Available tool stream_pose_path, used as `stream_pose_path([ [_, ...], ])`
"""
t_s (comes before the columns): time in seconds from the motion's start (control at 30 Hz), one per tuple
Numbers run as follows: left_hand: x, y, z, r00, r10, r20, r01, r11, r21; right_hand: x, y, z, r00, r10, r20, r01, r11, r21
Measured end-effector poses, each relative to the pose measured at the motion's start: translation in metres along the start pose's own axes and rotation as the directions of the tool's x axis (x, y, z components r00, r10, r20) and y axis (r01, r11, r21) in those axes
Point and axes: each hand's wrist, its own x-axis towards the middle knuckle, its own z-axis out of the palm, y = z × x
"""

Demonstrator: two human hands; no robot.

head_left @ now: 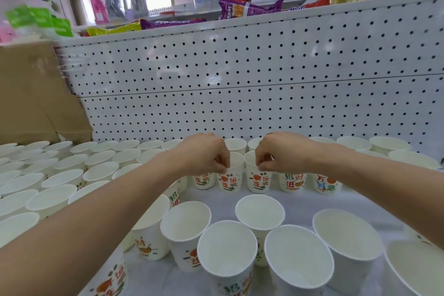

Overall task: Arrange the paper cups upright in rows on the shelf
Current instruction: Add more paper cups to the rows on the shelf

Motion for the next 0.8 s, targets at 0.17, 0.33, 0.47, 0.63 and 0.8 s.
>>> stream_pose_path([
  [0.17, 0.006, -0.001, 0.001, 1.0, 0.01, -0.016, -0.008, 0.993, 0.119, 0.003, 0.001, 0.001, 1.0, 0.009, 0.01, -0.008, 1.0, -0.003],
  [0.33, -0.004, 0.004, -0.015, 0.999, -0.034, -0.017, 0.033, 0.999, -0.006, -0.011, 0.007, -0.019, 0.999, 0.043, -0.026, -0.041, 0.996, 0.075],
  [0.47, -0.028, 0.037, -0.045, 0.984, -0.046, -0.171, 0.002, 0.969, -0.247, -0.051, 0.018, -0.05, 0.994, 0.076, -0.073, -0.058, 0.974, 0.22],
  [0.63, -0.039, 0.105, -0.054, 0.973, 0.007, -0.229, -0.097, 0.917, -0.387, -0.114, 0.042, -0.067, 0.989, 0.117, -0.089, -0.085, 0.95, 0.3],
  [0.8, -0.035, 0.17, -0.052, 0.973, 0.147, -0.177, -0.211, 0.875, -0.436, -0.178, 0.074, -0.064, 0.984, 0.177, -0.028, -0.155, 0.918, 0.365],
])
